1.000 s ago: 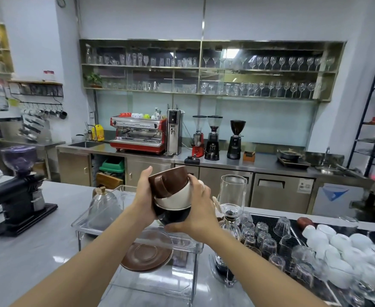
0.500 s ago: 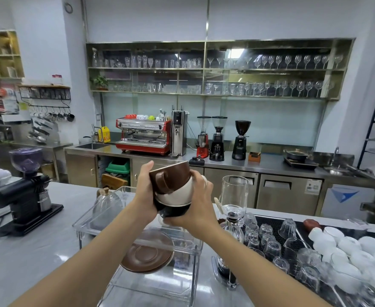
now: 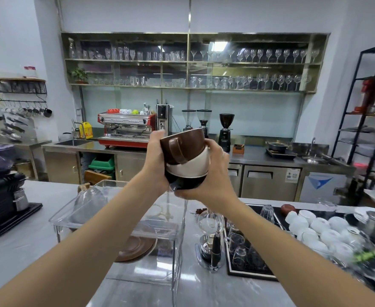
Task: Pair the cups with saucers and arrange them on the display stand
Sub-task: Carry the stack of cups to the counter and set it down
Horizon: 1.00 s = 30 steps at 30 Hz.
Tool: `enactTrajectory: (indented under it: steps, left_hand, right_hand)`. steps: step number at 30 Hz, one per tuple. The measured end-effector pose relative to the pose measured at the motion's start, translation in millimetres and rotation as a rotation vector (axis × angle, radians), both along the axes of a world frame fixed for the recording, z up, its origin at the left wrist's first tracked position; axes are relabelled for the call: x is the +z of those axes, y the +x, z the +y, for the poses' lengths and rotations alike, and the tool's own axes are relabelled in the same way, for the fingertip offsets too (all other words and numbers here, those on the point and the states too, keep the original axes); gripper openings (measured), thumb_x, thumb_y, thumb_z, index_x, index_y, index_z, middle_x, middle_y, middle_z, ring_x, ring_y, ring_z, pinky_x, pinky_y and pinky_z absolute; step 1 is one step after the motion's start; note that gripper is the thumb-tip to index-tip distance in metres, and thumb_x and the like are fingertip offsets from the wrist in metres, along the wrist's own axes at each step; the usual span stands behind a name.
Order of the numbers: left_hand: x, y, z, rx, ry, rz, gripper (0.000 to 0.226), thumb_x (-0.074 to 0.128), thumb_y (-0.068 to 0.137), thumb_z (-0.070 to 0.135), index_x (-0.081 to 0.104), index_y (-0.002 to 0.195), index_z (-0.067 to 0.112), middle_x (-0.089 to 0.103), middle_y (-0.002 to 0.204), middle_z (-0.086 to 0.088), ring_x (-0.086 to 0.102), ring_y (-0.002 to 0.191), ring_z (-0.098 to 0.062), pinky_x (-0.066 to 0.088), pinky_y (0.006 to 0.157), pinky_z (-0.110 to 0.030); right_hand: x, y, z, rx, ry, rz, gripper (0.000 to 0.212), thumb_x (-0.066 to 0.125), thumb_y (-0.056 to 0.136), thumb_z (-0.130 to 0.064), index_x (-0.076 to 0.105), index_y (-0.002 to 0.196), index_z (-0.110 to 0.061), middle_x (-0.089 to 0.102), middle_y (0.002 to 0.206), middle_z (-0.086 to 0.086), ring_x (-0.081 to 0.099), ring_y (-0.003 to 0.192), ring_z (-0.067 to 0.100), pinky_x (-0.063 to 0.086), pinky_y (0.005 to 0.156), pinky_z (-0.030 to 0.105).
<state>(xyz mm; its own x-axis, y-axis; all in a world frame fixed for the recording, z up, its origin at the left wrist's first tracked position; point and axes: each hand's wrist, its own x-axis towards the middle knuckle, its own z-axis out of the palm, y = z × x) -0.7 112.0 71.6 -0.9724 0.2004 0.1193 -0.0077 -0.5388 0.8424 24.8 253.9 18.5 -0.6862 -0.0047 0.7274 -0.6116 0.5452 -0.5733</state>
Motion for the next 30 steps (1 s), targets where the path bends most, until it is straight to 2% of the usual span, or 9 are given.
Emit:
enactTrajectory:
  steps: [3,5,7,11,16,19,22,25,30]
  left_hand:
    - [-2,8,20,0.012,0.011,-0.008,0.067,0.041,0.088,0.063,0.081,0.064,0.015,0.078,0.074,-0.012,0.075,0.059,-0.025,0.062,0.059,-0.033]
    - [-5,16,33,0.019,0.004,-0.021,0.063,0.042,0.087,0.064,0.08,0.074,0.015,0.078,0.081,-0.013,0.074,0.07,-0.028,0.059,0.074,-0.036]
    - [-8,24,44,0.01,0.005,-0.024,0.062,0.042,0.087,0.063,0.078,0.087,0.012,0.077,0.09,-0.015,0.071,0.08,-0.031,0.055,0.083,-0.039]
    - [-21,37,64,-0.017,0.006,-0.047,0.065,0.044,0.085,0.066,0.076,0.099,0.011,0.076,0.093,-0.015,0.07,0.083,-0.031,0.054,0.085,-0.04]
    - [-52,47,86,-0.046,-0.021,-0.04,0.062,0.042,0.088,0.065,0.08,0.078,0.017,0.079,0.081,-0.011,0.074,0.066,-0.025,0.055,0.066,-0.031]
    - [-75,55,94,-0.046,-0.056,-0.104,0.062,0.043,0.086,0.067,0.08,0.086,0.018,0.08,0.083,-0.011,0.073,0.066,-0.024,0.055,0.062,-0.029]
    - [-104,60,98,-0.035,-0.083,-0.174,0.061,0.045,0.086,0.066,0.082,0.079,0.018,0.081,0.082,-0.011,0.076,0.061,-0.021,0.056,0.054,-0.026]
    - [-133,66,99,-0.029,-0.068,-0.222,0.056,0.047,0.085,0.065,0.082,0.084,0.021,0.081,0.087,-0.011,0.077,0.065,-0.021,0.058,0.051,-0.027]
    - [-179,75,95,-0.019,-0.094,-0.283,0.053,0.046,0.088,0.064,0.083,0.082,0.026,0.082,0.087,-0.008,0.078,0.07,-0.019,0.058,0.053,-0.026]
  right_hand:
    - [2,11,19,-0.011,0.012,-0.007,0.124,0.096,0.041,-0.035,0.024,0.141,-0.037,0.027,0.127,-0.007,0.041,0.115,0.003,0.034,0.087,0.0]
    - [1,19,32,-0.013,0.018,-0.008,0.123,0.097,0.041,-0.033,0.024,0.141,-0.038,0.027,0.126,-0.009,0.034,0.11,-0.019,0.033,0.081,-0.01]
    - [-3,26,43,-0.029,0.024,-0.015,0.123,0.096,0.04,-0.034,0.024,0.14,-0.039,0.027,0.125,-0.009,0.029,0.108,-0.03,0.03,0.078,-0.014]
    - [-17,39,63,-0.07,0.018,-0.023,0.124,0.097,0.038,-0.035,0.023,0.138,-0.045,0.027,0.123,-0.016,0.033,0.113,-0.022,0.032,0.079,-0.012]
    - [-49,55,82,-0.078,-0.035,-0.057,0.125,0.098,0.035,-0.034,0.018,0.124,-0.068,0.026,0.123,-0.024,0.041,0.119,-0.012,0.038,0.087,-0.006]
    - [-73,63,88,-0.105,-0.045,-0.072,0.125,0.097,0.032,-0.039,0.019,0.126,-0.065,0.027,0.126,-0.021,0.041,0.118,-0.014,0.04,0.088,-0.004]
    - [-103,69,88,-0.142,-0.054,-0.099,0.124,0.096,0.033,-0.048,0.023,0.132,-0.057,0.031,0.131,-0.014,0.044,0.121,-0.005,0.047,0.096,0.016]
    - [-137,72,88,-0.133,-0.087,-0.149,0.13,0.099,0.03,-0.045,0.026,0.137,-0.051,0.028,0.135,-0.02,0.045,0.123,-0.006,0.053,0.097,0.026]
    - [-188,79,86,-0.155,-0.064,-0.224,0.134,0.098,0.027,-0.044,0.021,0.136,-0.055,0.022,0.136,-0.026,0.039,0.127,-0.007,0.043,0.102,0.012]
